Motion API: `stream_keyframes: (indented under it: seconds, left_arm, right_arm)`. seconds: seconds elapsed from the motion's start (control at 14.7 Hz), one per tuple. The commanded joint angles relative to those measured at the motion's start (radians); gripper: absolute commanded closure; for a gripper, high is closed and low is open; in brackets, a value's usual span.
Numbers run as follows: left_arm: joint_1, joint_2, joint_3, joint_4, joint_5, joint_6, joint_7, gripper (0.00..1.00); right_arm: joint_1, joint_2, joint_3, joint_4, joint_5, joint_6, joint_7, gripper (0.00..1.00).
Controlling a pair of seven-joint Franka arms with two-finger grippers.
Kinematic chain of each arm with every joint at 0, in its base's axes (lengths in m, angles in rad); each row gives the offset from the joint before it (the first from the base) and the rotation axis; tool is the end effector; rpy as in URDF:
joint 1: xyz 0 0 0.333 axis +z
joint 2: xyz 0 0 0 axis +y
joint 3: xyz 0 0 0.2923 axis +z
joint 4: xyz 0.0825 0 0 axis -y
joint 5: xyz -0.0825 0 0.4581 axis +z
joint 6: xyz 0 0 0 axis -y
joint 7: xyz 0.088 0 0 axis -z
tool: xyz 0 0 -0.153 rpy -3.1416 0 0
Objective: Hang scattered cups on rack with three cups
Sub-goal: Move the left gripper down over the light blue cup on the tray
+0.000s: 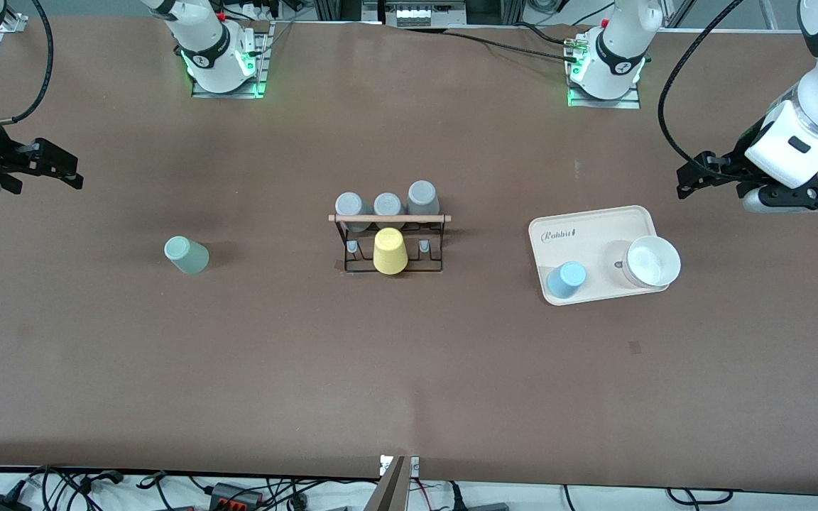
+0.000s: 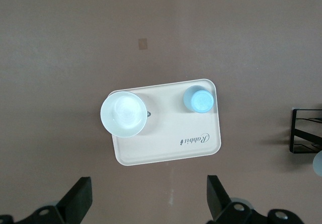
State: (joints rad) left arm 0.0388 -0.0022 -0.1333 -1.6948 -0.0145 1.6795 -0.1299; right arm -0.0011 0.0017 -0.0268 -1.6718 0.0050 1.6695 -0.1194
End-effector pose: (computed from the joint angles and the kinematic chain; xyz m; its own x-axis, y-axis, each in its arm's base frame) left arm 0.6296 -0.0618 0.4976 0.9992 0.0370 -0.0148 0.0371 -0.9992 0.0123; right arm 0.6343 -0.0170 0.5069 0.9959 0.0909 -0.0034 0.0909 -0.9958 -0.0054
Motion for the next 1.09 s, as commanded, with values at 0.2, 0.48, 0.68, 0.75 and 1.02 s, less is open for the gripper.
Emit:
stream_keyframes:
  seconds: [0.2,0.48,0.68,0.75,1.02]
  left_arm:
    - [0.0,0.019,-0.003,0.029,-0.001,-0.009,0.016,0.0]
    - [-0.028,0.097,-0.012,0.069,-0.008,-0.012,0.013,0.0]
    - [-0.075,0.232,-0.019,0.105,-0.01,-0.004,0.003,0.0]
    - [-0.089,0.284,-0.019,0.116,-0.015,0.002,0.0,0.0]
    - [-0.119,0.412,-0.019,0.112,-0.016,0.083,-0.004,0.0]
  right_arm:
    - [-0.016,-0.023,0.015,0.001,-0.007,-0.024,0.007,0.0]
    - [-0.014,-0.022,0.016,0.001,-0.007,-0.022,0.009,0.0]
    - [-0.016,-0.019,0.015,0.001,-0.007,-0.024,0.007,0.0]
    - [-0.017,-0.016,0.015,0.001,-0.007,-0.024,0.007,0.0]
    - [-0.016,-0.003,0.016,0.001,-0.007,-0.024,0.006,0.0]
